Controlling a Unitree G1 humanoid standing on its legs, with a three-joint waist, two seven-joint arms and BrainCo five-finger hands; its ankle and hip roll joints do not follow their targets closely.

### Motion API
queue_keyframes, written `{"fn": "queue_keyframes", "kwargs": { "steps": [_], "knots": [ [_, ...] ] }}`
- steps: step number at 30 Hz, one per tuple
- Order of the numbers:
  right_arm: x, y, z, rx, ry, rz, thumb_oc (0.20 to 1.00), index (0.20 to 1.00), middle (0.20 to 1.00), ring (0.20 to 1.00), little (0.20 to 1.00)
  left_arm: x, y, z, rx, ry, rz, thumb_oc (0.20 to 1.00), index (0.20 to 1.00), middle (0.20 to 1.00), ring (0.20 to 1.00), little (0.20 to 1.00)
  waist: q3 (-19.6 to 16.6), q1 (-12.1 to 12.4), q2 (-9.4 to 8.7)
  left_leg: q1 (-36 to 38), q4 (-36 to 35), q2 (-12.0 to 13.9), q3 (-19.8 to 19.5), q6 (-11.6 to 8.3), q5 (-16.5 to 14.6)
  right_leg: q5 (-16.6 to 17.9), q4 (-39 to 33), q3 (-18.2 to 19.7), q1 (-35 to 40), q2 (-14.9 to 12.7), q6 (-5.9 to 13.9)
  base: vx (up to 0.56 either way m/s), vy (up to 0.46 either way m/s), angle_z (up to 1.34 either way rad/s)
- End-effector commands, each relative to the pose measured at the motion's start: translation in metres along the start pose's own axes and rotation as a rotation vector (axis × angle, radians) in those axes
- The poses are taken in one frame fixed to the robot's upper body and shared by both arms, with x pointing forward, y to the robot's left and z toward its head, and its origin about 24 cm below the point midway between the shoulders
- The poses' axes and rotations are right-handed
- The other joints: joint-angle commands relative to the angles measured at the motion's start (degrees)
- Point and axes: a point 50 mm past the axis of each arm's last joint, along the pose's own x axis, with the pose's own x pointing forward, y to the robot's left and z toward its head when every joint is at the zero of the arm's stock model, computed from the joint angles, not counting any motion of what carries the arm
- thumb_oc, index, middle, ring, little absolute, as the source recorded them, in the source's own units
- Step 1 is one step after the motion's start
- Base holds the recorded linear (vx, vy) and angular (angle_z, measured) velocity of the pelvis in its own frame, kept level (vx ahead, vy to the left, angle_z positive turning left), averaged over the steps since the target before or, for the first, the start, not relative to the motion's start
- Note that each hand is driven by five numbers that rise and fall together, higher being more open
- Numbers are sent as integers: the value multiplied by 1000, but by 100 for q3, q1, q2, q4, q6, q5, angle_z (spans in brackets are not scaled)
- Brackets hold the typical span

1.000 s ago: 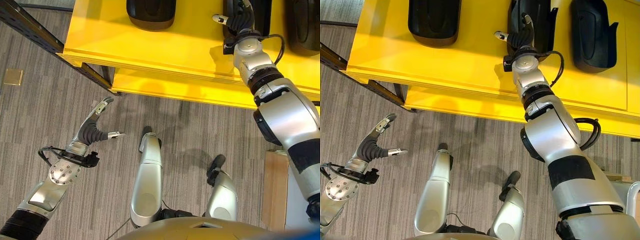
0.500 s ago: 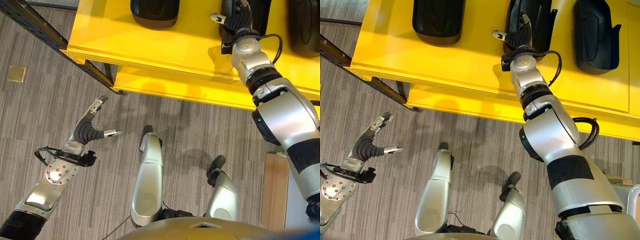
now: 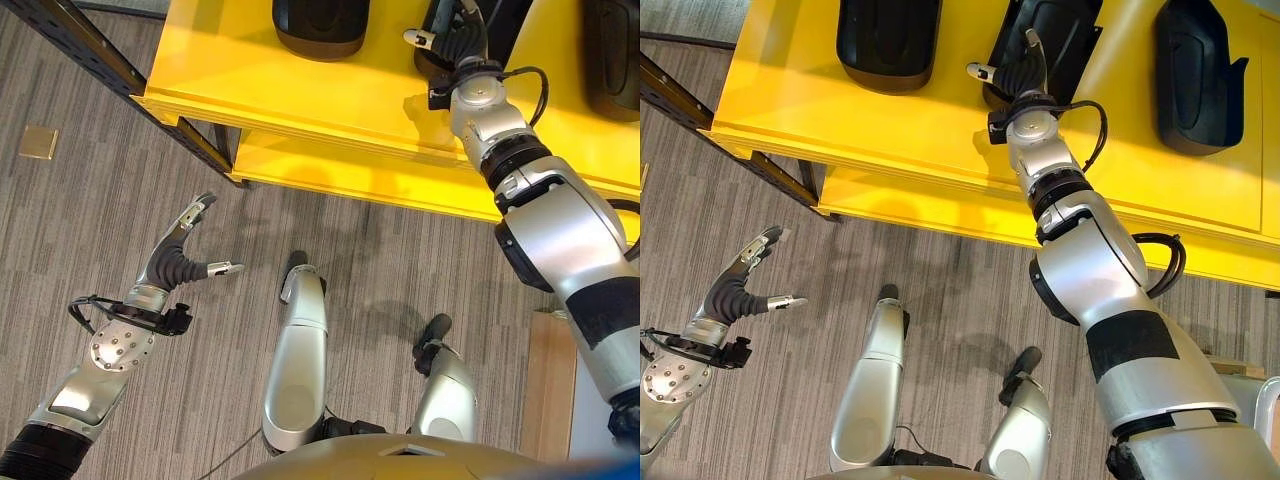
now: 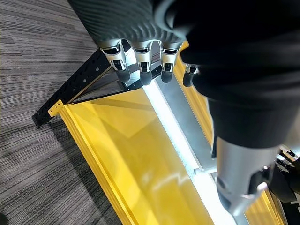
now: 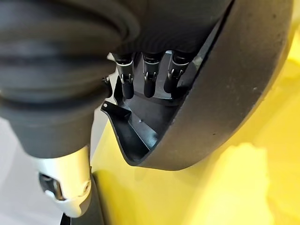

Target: Move parts from the plastic box to the shelf.

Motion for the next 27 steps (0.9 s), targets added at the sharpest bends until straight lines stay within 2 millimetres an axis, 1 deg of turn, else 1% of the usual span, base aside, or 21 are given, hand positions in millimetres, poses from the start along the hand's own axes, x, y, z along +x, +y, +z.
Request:
{"fn": "queue_keyframes", "kwargs": {
  "steps": [1, 6, 9, 14, 16, 18, 19, 22, 23, 27],
  "knots": [
    [-3, 19, 10, 53, -12, 54, 1000, 1000, 1000, 1000, 1000, 1, 3, 22, -5, -114, -35, 1000, 1000, 1000, 1000, 1000, 217, 147, -8, -19, -712, -341, 405, 697, 299, -778, 1481, 167, -595, 272, -327, 0, 0, 0],
    [-3, 19, 10, 40, -16, 55, 1000, 1000, 1000, 1000, 1000, 1, 3, 23, 0, -116, -37, 1000, 1000, 1000, 1000, 1000, 205, 130, -12, -25, -710, -327, 408, 688, 301, -777, 1485, 166, -598, 275, -330, 0, 0, 0],
    [-1, 14, 12, 19, -23, 42, 1000, 1000, 1000, 1000, 1000, 1, 4, 21, 0, -111, -38, 1000, 1000, 1000, 1000, 1000, 199, 117, -22, -14, -739, -319, 412, 680, 311, -773, 1467, 160, -586, 278, -330, 0, 0, 0],
    [3, -9, 9, -68, -19, -21, 1000, 1000, 1000, 1000, 1000, 0, 3, 21, 2, -112, -45, 1000, 1000, 1000, 1000, 1000, 202, 95, -32, 6, -754, -304, 425, 671, 309, -756, 1454, 167, -595, 272, -323, 0, 0, 0],
    [4, -15, 8, -95, -21, -32, 1000, 1000, 1000, 1000, 1000, 1, 3, 22, 8, -116, -47, 1000, 1000, 1000, 1000, 1000, 214, 84, -25, 18, -747, -302, 428, 669, 301, -757, 1463, 166, -595, 267, -317, 0, 0, 0],
    [4, -15, 8, -96, -22, -32, 1000, 1000, 1000, 1000, 1000, 1, 3, 22, 7, -116, -47, 1000, 1000, 1000, 1000, 1000, 216, 87, -22, 17, -745, -302, 428, 669, 300, -759, 1466, 167, -596, 267, -317, 0, 0, 0],
    [6, -23, 8, -137, -28, -48, 1000, 1000, 1000, 1000, 1000, 1, 2, 22, 9, -118, -50, 1000, 1000, 1000, 1000, 1000, 225, 80, -27, 17, -740, -306, 430, 669, 299, -765, 1475, 176, -593, 268, -320, 0, 0, 0],
    [6, -28, 6, -166, -28, -54, 1000, 1000, 1000, 1000, 1000, 1, 1, 21, 10, -114, -52, 1000, 1000, 1000, 1000, 1000, 238, 64, -21, 21, -738, -307, 436, 670, 300, -767, 1491, 189, -601, 267, -320, 0, 0, 0],
    [6, -35, 1, -209, -22, -66, 1000, 1000, 1000, 1000, 1000, 0, 0, 18, 16, -104, -55, 1000, 1000, 1000, 1000, 1000, 244, 47, -12, 15, -726, -298, 437, 666, 308, -770, 1512, 201, -618, 271, -322, 0, 0, 0],
    [7, -44, -3, -235, -13, -85, 1000, 1000, 1000, 1000, 1000, 0, -2, 18, 11, -103, -62, 1000, 1000, 1000, 1000, 1000, 242, 29, -6, 19, -729, -292, 440, 665, 305, -772, 1516, 215, -642, 269, -324, 0, 0, 0]
  ]
}}
